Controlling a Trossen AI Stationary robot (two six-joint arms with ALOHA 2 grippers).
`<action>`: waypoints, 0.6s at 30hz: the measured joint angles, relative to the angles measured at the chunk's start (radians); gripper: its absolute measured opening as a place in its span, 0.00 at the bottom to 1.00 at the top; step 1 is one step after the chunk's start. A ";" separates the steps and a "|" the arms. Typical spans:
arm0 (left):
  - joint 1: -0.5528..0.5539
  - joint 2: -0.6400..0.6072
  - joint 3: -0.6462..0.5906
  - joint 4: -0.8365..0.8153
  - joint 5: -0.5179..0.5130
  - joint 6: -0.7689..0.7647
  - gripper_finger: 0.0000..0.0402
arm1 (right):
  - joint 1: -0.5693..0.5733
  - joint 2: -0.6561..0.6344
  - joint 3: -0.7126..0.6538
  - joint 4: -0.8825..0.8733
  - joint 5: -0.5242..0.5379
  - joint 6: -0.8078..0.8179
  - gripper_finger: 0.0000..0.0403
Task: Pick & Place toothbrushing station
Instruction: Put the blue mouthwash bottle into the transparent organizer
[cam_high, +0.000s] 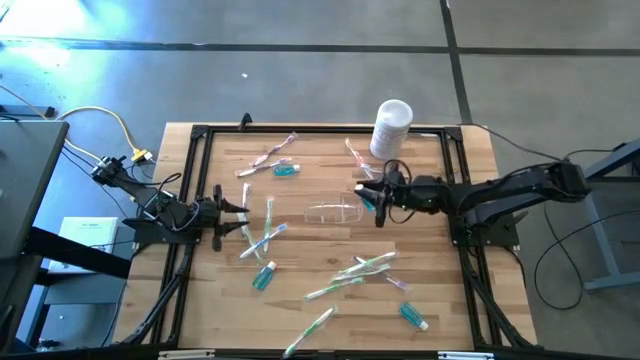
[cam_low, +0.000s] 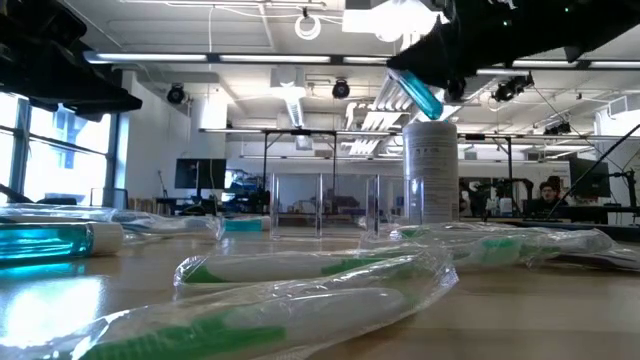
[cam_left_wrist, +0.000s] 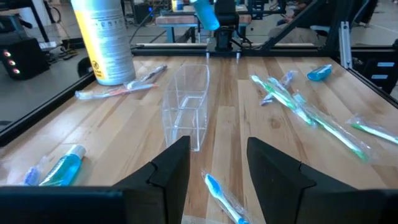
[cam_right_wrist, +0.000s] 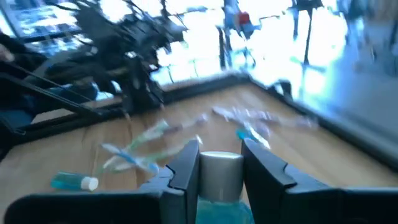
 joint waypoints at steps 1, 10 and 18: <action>0.000 0.000 0.000 0.000 -0.005 0.000 0.39 | 0.000 0.027 0.000 0.062 -0.021 -0.031 0.22; 0.000 0.000 0.000 0.002 -0.016 0.000 0.39 | -0.065 0.311 0.000 0.545 -0.273 -0.111 0.22; 0.000 0.000 0.000 0.002 -0.020 0.004 0.39 | -0.154 0.543 0.031 0.765 -0.384 -0.017 0.22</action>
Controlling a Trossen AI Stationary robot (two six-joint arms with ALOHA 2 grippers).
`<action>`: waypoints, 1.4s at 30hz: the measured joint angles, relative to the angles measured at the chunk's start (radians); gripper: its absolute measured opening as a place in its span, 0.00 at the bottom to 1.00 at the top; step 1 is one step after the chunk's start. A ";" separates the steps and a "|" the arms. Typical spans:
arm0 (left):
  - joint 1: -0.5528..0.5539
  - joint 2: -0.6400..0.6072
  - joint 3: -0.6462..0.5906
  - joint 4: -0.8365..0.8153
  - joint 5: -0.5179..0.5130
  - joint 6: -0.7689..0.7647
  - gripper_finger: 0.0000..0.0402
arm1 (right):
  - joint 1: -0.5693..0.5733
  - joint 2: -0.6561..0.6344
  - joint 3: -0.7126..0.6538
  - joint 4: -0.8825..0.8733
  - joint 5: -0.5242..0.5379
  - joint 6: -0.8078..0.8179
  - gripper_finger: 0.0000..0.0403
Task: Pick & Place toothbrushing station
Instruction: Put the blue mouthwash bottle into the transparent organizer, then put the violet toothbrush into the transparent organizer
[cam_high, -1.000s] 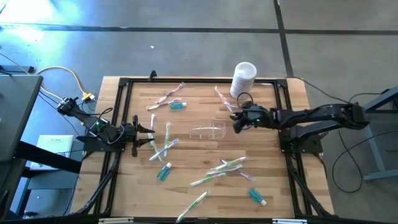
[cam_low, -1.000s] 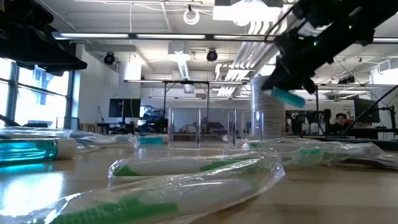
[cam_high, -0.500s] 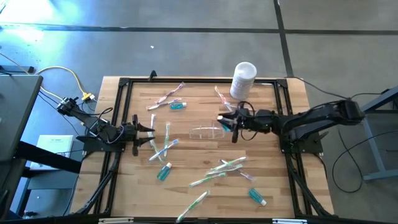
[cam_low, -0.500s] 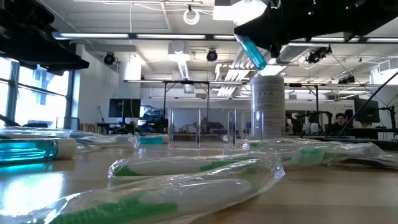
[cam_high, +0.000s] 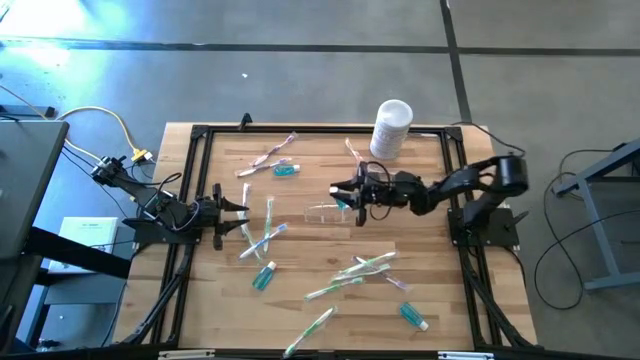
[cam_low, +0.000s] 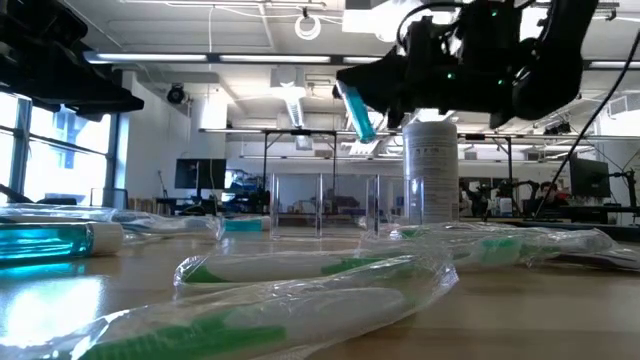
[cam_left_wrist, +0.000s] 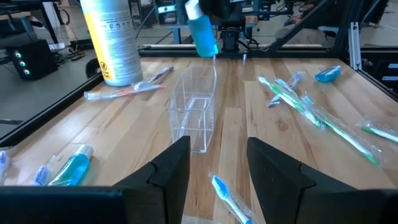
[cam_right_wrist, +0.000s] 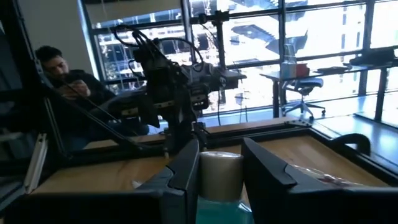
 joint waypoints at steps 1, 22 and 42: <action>0.000 0.000 0.000 0.000 0.000 0.000 0.39 | -0.006 0.025 0.017 0.004 -0.016 0.005 0.22; 0.000 0.000 0.000 -0.004 -0.009 -0.003 0.39 | -0.014 0.197 0.186 -0.179 0.003 0.016 0.22; 0.000 0.000 0.000 -0.004 -0.009 -0.004 0.39 | -0.018 0.197 0.186 -0.278 0.020 0.010 0.31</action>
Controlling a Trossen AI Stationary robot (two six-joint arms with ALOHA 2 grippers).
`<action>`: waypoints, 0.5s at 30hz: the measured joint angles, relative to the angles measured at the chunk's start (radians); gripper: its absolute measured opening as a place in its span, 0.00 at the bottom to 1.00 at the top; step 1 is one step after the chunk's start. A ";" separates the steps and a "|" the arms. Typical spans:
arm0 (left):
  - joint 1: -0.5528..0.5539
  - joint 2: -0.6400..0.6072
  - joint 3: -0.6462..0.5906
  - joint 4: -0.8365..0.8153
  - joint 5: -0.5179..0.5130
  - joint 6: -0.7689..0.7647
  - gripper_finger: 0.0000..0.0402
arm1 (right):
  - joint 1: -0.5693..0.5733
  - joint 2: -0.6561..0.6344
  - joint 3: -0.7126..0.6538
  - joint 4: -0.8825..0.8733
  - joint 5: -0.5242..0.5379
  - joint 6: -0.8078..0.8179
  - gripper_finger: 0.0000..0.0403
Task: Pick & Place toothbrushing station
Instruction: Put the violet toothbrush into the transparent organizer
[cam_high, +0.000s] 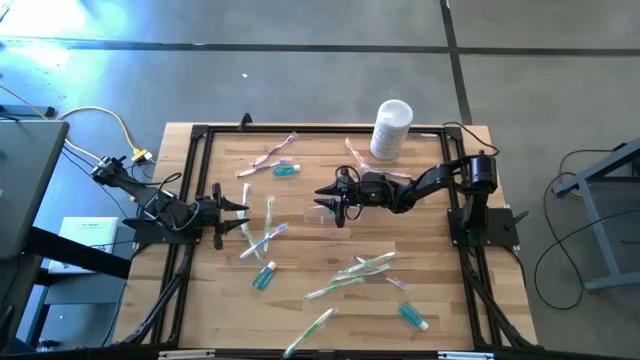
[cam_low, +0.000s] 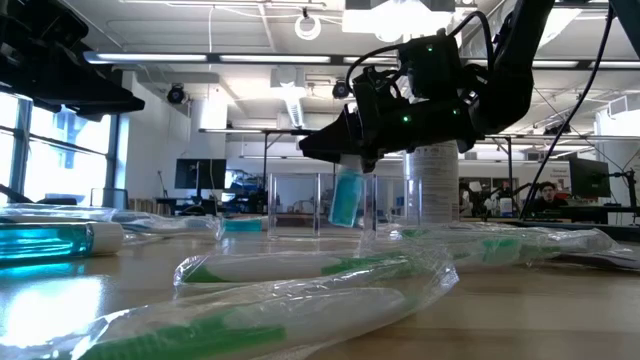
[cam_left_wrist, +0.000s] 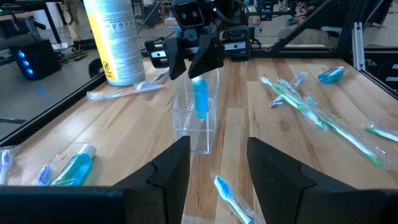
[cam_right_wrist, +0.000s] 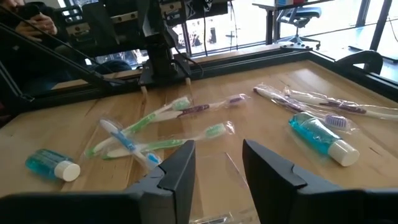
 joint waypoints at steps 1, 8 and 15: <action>0.000 0.000 0.000 0.000 0.000 0.000 0.39 | 0.000 0.000 0.000 0.000 0.000 -0.001 0.30; 0.000 0.000 0.000 0.000 0.000 0.000 0.39 | 0.000 0.000 0.000 -0.001 -0.002 -0.002 0.25; 0.000 0.000 0.000 0.000 0.000 0.000 0.39 | 0.001 -0.015 -0.001 -0.005 -0.049 -0.049 0.23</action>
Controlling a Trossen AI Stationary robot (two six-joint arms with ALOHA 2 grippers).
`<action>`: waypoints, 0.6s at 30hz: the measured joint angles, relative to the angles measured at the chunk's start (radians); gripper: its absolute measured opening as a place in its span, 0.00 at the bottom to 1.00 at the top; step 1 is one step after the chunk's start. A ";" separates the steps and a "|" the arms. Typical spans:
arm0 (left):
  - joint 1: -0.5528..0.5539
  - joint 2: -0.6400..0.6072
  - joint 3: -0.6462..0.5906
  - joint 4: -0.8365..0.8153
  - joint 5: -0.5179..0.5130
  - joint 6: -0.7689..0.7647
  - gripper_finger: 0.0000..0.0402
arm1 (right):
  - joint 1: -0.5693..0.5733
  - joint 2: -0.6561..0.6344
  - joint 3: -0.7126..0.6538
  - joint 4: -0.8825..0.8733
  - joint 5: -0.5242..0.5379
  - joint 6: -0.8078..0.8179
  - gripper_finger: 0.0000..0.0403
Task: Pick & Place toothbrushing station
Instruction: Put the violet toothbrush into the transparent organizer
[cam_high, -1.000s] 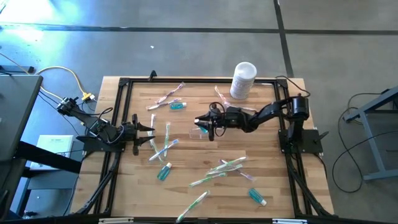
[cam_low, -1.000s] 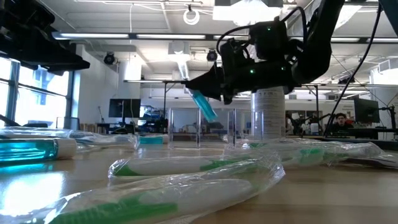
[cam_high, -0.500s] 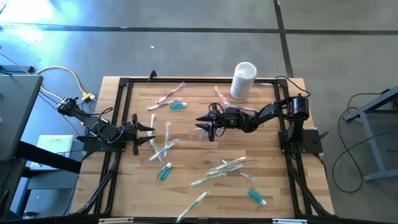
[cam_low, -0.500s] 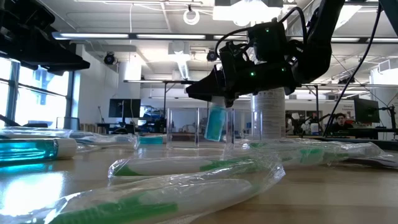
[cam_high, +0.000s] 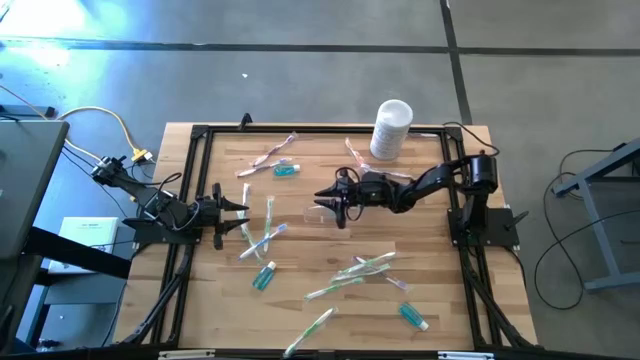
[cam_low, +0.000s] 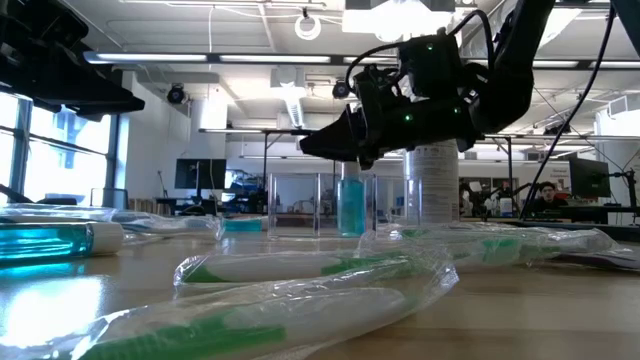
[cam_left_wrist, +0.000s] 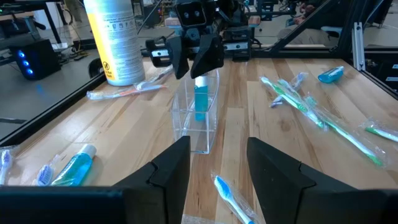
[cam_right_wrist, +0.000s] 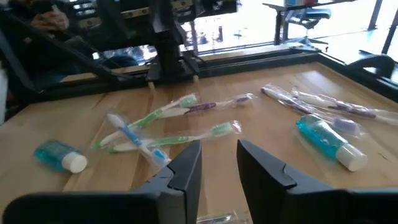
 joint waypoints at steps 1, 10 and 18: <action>0.000 0.000 0.000 0.000 0.000 0.000 0.39 | 0.002 -0.006 0.000 0.007 -0.011 -0.013 0.23; 0.000 0.000 0.000 0.000 0.000 0.000 0.39 | 0.003 -0.194 0.000 -0.172 -0.002 -0.034 0.23; 0.000 0.000 0.000 0.000 0.001 -0.001 0.39 | 0.004 -0.487 0.000 -0.698 0.099 -0.027 0.23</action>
